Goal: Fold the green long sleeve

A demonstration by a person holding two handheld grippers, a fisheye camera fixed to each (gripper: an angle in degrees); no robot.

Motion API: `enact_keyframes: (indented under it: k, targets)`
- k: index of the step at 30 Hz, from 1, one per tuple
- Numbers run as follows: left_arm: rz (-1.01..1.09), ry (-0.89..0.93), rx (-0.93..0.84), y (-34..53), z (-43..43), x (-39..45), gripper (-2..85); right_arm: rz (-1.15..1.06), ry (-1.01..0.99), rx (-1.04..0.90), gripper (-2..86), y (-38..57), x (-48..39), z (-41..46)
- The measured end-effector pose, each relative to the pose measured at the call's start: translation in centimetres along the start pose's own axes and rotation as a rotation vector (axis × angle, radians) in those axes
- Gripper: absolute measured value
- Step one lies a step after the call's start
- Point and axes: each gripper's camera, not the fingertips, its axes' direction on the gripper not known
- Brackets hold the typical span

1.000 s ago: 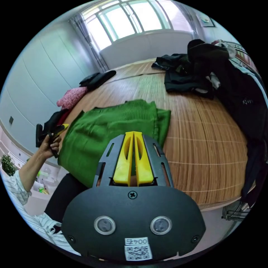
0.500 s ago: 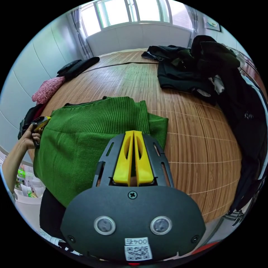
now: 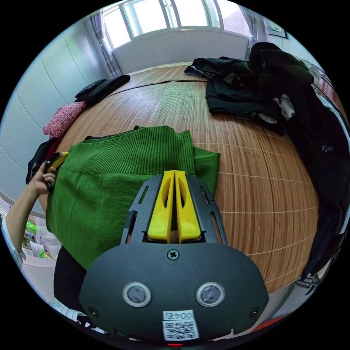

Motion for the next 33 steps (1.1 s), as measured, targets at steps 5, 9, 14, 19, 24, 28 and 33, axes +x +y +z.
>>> enact_keyframes:
  k: [5, 9, 14, 19, 24, 28, 33]
  targets:
    - [-0.077, 0.225, 0.050, -0.7, -2.9, 2.0, 0.1, -0.004, 0.013, 0.002, -0.7, 0.4, -0.5, 0.8]
    - [-0.017, 0.270, 0.088, -1.0, -5.0, 2.8, 0.1, -0.007, 0.021, 0.003, -0.7, 0.6, -0.8, 1.3]
    - [-0.058, 0.029, -0.017, -3.6, -4.0, 0.2, 0.1, -0.007, 0.021, 0.003, -0.7, 1.1, -0.9, 2.0]
    - [0.106, 0.174, 0.080, -1.9, -6.8, 3.5, 0.1, -0.007, 0.023, 0.006, -0.7, 1.5, -0.8, 2.7]
    - [0.537, -0.082, -0.077, 5.7, -5.4, 6.8, 0.3, -0.003, 0.014, 0.007, -0.7, 2.0, -0.4, 3.3]
    - [0.453, -0.104, -0.150, 4.6, -4.0, -0.3, 0.5, 0.006, -0.008, 0.007, -0.7, 2.4, 0.5, 3.8]
    - [0.459, -0.102, -0.169, 3.4, -3.9, -3.7, 0.5, 0.159, -0.276, 0.009, -0.7, 3.1, 5.9, 4.3]
